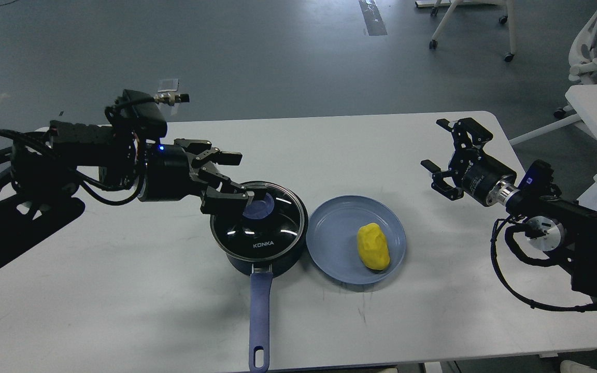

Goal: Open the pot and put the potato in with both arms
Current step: 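Lower the left gripper onto the lid knob and grasp it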

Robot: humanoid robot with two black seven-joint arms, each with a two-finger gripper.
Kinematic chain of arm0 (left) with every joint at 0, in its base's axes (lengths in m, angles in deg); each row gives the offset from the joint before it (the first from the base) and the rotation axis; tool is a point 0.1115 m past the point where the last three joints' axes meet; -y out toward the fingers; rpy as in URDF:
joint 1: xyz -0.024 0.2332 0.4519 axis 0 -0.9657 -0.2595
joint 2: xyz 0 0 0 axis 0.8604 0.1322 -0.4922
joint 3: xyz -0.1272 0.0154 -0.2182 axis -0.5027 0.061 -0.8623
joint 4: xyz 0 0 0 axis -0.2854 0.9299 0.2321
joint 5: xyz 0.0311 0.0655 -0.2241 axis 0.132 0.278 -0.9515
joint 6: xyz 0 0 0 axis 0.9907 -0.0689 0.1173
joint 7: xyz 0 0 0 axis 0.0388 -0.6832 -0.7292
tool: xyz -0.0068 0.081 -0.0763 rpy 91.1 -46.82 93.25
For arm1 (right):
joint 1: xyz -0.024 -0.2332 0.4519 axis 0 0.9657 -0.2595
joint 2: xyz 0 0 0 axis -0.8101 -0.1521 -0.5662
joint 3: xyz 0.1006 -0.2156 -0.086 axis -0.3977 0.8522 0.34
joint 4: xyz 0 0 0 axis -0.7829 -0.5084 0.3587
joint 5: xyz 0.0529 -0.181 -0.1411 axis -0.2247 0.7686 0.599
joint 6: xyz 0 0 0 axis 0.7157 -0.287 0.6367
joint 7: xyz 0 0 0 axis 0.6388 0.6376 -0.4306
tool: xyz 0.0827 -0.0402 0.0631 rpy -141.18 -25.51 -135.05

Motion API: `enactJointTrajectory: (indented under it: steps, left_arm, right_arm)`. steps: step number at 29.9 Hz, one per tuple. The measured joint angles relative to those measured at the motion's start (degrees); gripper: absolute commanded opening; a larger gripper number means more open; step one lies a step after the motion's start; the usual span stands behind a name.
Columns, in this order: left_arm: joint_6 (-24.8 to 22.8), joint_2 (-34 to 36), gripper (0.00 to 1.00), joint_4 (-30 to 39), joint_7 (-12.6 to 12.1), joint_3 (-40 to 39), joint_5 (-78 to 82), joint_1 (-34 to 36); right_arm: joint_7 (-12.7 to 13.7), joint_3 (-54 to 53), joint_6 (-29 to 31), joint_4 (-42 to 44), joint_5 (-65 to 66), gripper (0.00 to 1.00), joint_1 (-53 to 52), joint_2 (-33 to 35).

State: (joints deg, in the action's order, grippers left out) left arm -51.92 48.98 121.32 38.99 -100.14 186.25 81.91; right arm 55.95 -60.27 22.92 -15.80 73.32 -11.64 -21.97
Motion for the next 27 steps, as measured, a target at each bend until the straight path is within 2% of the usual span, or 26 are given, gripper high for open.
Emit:
enactJointTrajectory:
  steps: [5,20,25,26,27]
  left_arm:
    - [4.33,-3.10,0.98,-4.82,0.00,3.24,6.61,-0.06]
    - [4.72,-4.68,0.97,-5.55,-0.02,4.85,7.03,-2.34]
    - [4.89,-4.93,0.90,-5.56,-0.02,4.86,7.01,-3.42]
    - [4.91,-4.93,0.86,-5.58,-0.02,4.86,7.01,-3.46]
    - [4.94,-4.94,0.74,-5.60,-0.02,4.86,7.00,-3.46]
  right_arm:
    - [0.00,-0.05,0.00,-0.01,0.03,1.00,-0.01,0.00]
    - [0.00,-0.06,0.00,0.00,0.02,1.00,0.00,0.41]
    - [0.00,-0.06,0.00,0.05,0.03,1.00,0.07,0.41]
    - [0.00,-0.06,0.00,0.05,0.03,1.00,0.07,0.41]
    - [0.00,-0.06,0.00,0.05,0.03,1.00,0.07,0.41]
